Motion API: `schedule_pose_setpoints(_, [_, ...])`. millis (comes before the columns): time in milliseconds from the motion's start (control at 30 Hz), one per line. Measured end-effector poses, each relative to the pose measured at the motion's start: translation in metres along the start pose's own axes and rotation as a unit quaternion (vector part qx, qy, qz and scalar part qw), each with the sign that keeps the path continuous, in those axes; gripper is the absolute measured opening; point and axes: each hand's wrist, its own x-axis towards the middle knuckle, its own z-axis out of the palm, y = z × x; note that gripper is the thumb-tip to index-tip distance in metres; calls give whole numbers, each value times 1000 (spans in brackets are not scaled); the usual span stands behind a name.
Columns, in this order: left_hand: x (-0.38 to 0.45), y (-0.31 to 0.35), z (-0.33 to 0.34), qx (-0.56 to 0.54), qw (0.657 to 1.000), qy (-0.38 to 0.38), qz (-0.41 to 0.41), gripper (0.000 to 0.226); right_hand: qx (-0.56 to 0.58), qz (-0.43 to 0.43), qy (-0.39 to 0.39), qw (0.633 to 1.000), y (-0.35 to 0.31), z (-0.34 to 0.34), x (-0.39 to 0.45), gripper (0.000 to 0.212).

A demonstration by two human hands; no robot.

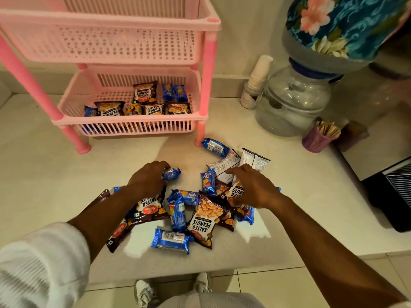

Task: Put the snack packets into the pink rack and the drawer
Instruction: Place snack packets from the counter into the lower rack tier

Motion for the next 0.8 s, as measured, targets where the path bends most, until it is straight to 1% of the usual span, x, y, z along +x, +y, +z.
schedule_pose_setpoints(100, [-3,5,0,-51,998,24,-24,46,14,0,13,1000,4,-1,3,90])
schedule_pose_setpoints(200, [-4,11,-5,-128,991,36,-34,42,56,-5,23,998,10,-7,6,79])
schedule_pose_setpoints(300, [-7,21,-14,-245,968,16,-46,49,160,-7,54,986,9,-19,13,64])
schedule_pose_setpoints(333, [-8,25,-16,-273,961,9,-44,45,204,-2,76,976,6,-22,16,59])
schedule_pose_setpoints(400, [-12,30,-20,-331,943,-1,-35,25,279,15,131,951,-5,-24,23,52])
schedule_pose_setpoints(467, [-15,33,-24,-422,906,-16,-36,16,359,42,175,916,-21,-20,30,51])
schedule_pose_setpoints(567, [-19,34,-29,-545,837,-28,-40,10,471,111,202,852,-47,-7,45,56])
schedule_pose_setpoints(633, [-21,31,-33,-617,784,-33,-53,15,511,166,207,817,-64,3,55,60])
schedule_pose_setpoints(700, [-26,26,-38,-666,743,-46,-49,30,554,197,209,781,-82,12,64,51])
schedule_pose_setpoints(733, [-29,22,-40,-683,727,-59,-39,37,574,200,206,767,-92,17,68,46])
schedule_pose_setpoints(767, [-31,19,-42,-693,717,-72,-27,39,588,199,202,758,-102,21,72,43])
schedule_pose_setpoints(800, [-34,17,-43,-698,711,-82,-16,37,591,196,199,757,-111,24,75,40])
